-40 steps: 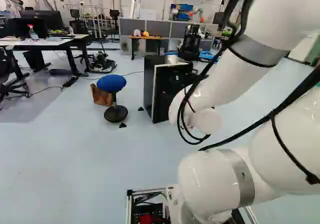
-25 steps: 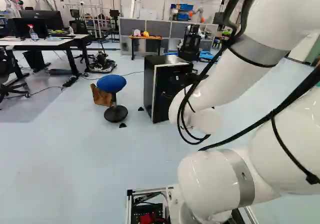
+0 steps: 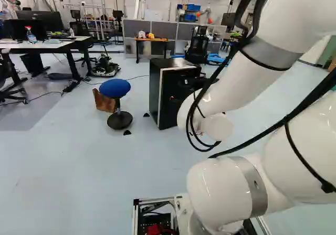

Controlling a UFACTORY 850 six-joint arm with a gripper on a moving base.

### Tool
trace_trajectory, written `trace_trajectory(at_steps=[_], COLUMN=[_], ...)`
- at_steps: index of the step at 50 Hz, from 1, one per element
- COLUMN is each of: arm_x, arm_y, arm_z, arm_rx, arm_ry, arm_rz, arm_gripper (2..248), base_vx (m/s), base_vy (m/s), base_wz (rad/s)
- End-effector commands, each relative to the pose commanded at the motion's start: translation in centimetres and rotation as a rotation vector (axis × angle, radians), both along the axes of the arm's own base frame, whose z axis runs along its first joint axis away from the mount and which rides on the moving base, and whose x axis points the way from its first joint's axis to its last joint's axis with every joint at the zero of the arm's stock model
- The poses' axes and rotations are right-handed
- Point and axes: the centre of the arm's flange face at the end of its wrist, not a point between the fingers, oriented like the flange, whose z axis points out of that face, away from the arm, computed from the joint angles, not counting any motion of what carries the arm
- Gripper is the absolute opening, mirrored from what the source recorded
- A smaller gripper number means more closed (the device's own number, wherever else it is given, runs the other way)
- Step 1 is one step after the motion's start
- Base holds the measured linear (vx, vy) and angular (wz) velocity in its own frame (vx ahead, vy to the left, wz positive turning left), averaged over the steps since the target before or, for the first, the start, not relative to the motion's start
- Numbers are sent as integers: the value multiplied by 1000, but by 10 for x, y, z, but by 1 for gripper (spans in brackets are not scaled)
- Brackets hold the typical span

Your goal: Grab a drink from the fridge

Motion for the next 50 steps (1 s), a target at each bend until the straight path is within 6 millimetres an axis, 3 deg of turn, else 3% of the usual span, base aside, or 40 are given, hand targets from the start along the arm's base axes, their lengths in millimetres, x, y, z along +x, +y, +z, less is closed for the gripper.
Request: trace_trajectory(at_steps=[50], arm_x=[0], arm_y=[0], arm_z=[0], arm_rx=[0], arm_ry=[0], arm_rz=[0], arm_gripper=[247], base_vx=[59], base_vy=[-32], base_wz=[9])
